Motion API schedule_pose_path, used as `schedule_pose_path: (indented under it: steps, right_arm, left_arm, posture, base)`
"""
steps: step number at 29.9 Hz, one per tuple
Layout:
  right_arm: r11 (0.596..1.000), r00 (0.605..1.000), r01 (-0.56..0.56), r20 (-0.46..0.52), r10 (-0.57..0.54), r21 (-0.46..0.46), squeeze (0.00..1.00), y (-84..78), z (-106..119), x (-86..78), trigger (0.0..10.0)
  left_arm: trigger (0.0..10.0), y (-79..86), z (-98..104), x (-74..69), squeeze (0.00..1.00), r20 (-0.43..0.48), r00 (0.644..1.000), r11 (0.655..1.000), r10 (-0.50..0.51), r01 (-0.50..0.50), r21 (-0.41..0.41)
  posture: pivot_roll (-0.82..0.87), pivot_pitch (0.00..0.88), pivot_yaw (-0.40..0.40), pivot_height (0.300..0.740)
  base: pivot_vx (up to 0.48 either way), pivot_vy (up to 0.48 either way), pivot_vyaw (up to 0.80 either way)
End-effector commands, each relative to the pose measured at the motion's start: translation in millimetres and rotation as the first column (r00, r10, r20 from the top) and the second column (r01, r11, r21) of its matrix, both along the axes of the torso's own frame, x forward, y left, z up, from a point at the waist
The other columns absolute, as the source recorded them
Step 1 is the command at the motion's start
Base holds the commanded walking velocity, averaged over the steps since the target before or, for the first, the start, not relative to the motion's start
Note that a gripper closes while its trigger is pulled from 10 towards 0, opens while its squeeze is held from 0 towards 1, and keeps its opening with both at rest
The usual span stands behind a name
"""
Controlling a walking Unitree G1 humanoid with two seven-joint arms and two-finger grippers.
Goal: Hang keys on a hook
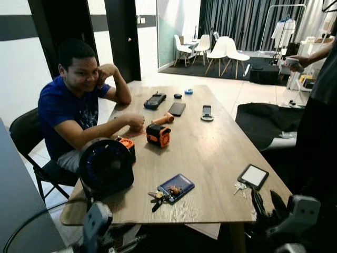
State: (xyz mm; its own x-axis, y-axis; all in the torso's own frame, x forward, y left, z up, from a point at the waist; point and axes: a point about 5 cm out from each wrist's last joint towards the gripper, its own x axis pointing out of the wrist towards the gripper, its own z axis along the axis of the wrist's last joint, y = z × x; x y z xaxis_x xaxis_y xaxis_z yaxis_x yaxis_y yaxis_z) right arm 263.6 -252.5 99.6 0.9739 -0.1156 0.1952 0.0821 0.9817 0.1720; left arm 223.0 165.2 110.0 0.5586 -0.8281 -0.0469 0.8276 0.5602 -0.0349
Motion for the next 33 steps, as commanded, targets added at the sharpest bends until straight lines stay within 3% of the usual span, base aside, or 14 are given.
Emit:
schedule_pose_path:
  steps: [1, 10, 17, 20, 24, 33]
  right_arm:
    - [1.0, 1.0, 0.021, -0.017, -0.021, 0.007, 0.0, -4.1, 0.3, 1.9, 10.0]
    - [0.997, 0.996, 0.077, -0.046, -0.077, -0.018, 0.0, -7.6, 11.9, 25.4, 10.0]
    - [0.993, 0.99, 0.118, -0.074, -0.119, -0.013, 0.0, -6.9, 15.1, 38.0, 10.0]
    - [0.998, 0.993, 0.064, -0.102, -0.063, 0.001, 0.0, 8.4, 20.2, 58.7, 10.0]
    - [1.0, 0.991, 0.002, -0.135, -0.005, -0.022, 0.0, 24.9, 20.9, 72.2, 10.0]
    - [0.995, 0.983, -0.07, -0.175, 0.057, -0.067, 0.0, 44.2, 15.5, 79.1, 10.0]
  left_arm:
    - [10.0, -7.6, 1.3, 0.2, 0.0, -0.007, 1.0, 1.0, -0.015, 0.015, -0.022]
    - [10.0, -31.3, 0.2, 8.0, 0.0, 0.021, 1.0, 0.998, 0.004, -0.005, 0.055]
    - [10.0, -37.7, -2.6, 12.3, 0.0, 0.025, 0.999, 0.995, 0.042, -0.044, 0.093]
    - [10.0, -40.9, -0.4, 28.1, 0.0, 0.093, 0.984, 0.977, 0.15, -0.162, 0.14]
    - [10.0, -45.4, 2.3, 38.5, 0.0, 0.144, 0.968, 0.96, 0.205, -0.227, 0.164]
    - [10.0, -52.3, 3.0, 44.4, 0.0, 0.158, 0.959, 0.952, 0.236, -0.26, 0.161]
  posture:
    - [0.05, 0.033, 0.03, 0.74]
    - [0.05, 0.039, 0.027, 0.74]
    - [0.04, 0.041, 0.028, 0.74]
    - [0.04, 0.036, 0.026, 0.74]
    - [0.04, 0.033, 0.026, 0.74]
    - [0.05, 0.03, 0.012, 0.74]
  base:
    - [0.0, 0.0, 0.0]
    - [0.0, 0.0, 0.0]
    - [0.0, 0.0, 0.0]
    - [0.0, 0.0, 0.0]
    - [0.0, 0.0, 0.0]
    - [0.0, 0.0, 0.0]
